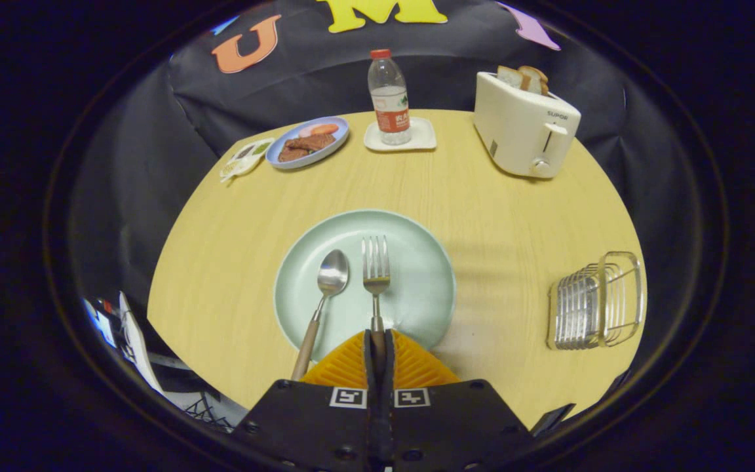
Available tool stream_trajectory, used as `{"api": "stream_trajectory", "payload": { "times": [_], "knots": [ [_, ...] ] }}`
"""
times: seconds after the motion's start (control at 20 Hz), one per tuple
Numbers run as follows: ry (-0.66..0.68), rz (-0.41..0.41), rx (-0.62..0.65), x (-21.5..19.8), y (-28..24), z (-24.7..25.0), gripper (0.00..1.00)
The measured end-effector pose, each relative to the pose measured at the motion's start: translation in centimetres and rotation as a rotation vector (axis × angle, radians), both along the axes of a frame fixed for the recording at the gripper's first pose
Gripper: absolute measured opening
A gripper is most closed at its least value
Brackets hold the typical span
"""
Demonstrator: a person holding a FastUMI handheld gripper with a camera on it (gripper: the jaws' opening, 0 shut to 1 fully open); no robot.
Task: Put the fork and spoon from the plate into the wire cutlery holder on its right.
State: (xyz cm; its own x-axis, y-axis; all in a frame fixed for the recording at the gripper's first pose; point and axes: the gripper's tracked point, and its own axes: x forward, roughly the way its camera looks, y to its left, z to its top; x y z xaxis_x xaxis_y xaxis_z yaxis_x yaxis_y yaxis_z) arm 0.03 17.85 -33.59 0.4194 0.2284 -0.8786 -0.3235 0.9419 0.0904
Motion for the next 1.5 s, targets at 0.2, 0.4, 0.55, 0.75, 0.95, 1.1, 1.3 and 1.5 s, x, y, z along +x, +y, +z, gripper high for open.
{"api": "stream_trajectory", "payload": {
  "times": [0.2,0.4,0.55,0.75,0.95,1.1,1.3,1.5],
  "knots": [
    [0.012,-0.025,0.041,0.5,-2.8,6.1,0.01],
    [-0.028,-0.056,-0.039,1.4,-9.7,11.3,0.0],
    [-0.017,-0.1,-0.083,1.4,-14.8,12.9,0.0],
    [0.052,-0.137,-0.133,0.1,-20.5,12.3,0.0],
    [0.143,-0.157,-0.139,-0.7,-22.8,9.8,0.01],
    [0.215,-0.17,-0.121,-0.8,-23.1,7.7,0.01],
    [0.271,-0.196,-0.095,-0.6,-23.2,5.7,0.01],
    [0.308,-0.251,-0.078,-0.4,-23.1,4.3,0.02]
  ]
}}
